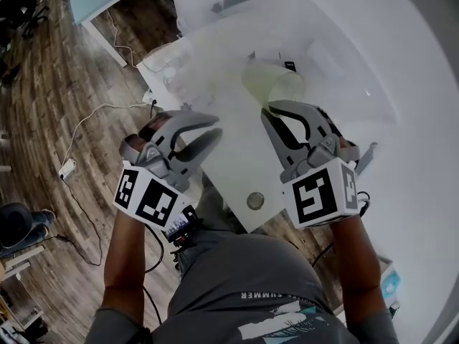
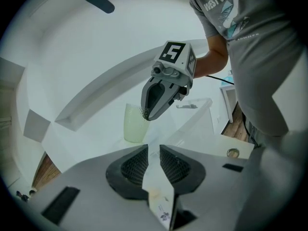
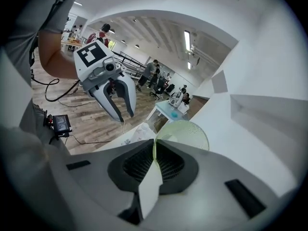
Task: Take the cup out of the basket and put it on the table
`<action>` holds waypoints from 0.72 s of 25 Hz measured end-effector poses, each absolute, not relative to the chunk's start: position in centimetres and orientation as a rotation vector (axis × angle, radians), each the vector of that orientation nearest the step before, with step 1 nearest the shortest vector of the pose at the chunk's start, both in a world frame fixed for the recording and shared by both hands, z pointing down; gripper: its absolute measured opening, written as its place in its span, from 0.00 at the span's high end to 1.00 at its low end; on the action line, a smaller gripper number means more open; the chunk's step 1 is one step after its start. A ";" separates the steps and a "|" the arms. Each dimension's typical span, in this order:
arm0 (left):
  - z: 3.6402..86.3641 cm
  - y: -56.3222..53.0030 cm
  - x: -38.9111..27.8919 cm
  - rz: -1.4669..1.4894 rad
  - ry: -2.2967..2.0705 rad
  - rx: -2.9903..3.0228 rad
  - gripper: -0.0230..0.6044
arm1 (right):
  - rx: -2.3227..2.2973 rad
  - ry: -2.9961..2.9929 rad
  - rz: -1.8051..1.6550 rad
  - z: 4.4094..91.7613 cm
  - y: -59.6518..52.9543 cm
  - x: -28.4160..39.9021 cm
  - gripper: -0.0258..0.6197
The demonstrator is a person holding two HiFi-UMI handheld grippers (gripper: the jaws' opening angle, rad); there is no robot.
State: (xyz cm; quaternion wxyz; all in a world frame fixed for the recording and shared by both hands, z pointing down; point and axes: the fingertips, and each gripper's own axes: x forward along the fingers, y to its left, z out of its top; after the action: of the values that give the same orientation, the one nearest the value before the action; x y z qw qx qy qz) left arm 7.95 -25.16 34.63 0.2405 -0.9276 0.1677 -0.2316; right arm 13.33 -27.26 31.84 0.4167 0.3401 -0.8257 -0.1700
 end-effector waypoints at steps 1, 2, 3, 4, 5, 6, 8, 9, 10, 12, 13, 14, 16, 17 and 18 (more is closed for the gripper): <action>34.6 -25.0 7.7 -0.635 0.467 -2.537 0.84 | 0.847 -2.079 -0.430 31.8 -26.9 12.9 0.91; 34.6 -24.8 7.4 -0.636 0.475 -2.536 0.88 | 0.839 -2.085 -0.433 31.8 -26.6 12.5 0.91; 34.6 -24.7 7.2 -0.637 0.485 -2.535 0.90 | 0.828 -2.090 -0.437 31.9 -26.3 12.1 0.91; 34.6 -24.6 6.9 -0.639 0.496 -2.534 0.93 | 0.817 -2.096 -0.442 31.9 -26.0 11.6 0.91; 34.6 -24.5 6.6 -0.642 0.507 -2.533 0.95 | 0.804 -2.102 -0.447 32.1 -25.7 11.1 0.91; 34.6 -24.4 6.4 -0.645 0.517 -2.533 0.95 | 0.792 -2.108 -0.450 32.2 -25.4 10.7 0.91; 34.8 -24.1 5.8 -0.654 0.535 -2.535 0.95 | 0.767 -2.120 -0.452 32.7 -24.8 9.8 0.91; 34.9 -24.0 5.5 -0.659 0.543 -2.536 0.95 | 0.755 -2.126 -0.451 32.9 -24.5 9.3 0.92; 35.0 -23.9 5.2 -0.665 0.552 -2.537 0.95 | 0.742 -2.131 -0.449 33.3 -24.3 8.9 0.91; 35.3 -23.7 4.5 -0.677 0.570 -2.539 0.95 | 0.716 -2.139 -0.442 34.0 -23.9 8.2 0.91; 35.5 -23.6 4.2 -0.684 0.580 -2.541 0.95 | 0.703 -2.141 -0.439 34.5 -23.8 7.8 0.91; 35.6 -23.5 3.8 -0.691 0.590 -2.544 0.95 | 0.689 -2.144 -0.436 34.9 -23.6 7.5 0.91; 36.0 -23.3 3.1 -0.703 0.611 -2.548 0.95 | 0.659 -2.147 -0.431 35.8 -23.2 6.7 0.91; 36.2 -23.2 2.7 -0.707 0.621 -2.550 0.95 | 0.643 -2.149 -0.430 36.3 -23.0 6.3 0.91; 36.3 -23.1 2.3 -0.712 0.631 -2.552 0.95 | 0.626 -2.151 -0.429 36.8 -22.8 5.8 0.91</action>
State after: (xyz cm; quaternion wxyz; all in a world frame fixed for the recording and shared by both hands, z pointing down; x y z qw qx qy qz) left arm 2.33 -23.08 36.35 0.2076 -0.9165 0.2267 -0.2558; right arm 5.84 -22.82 36.80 0.4174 0.2493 -0.8570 -0.1709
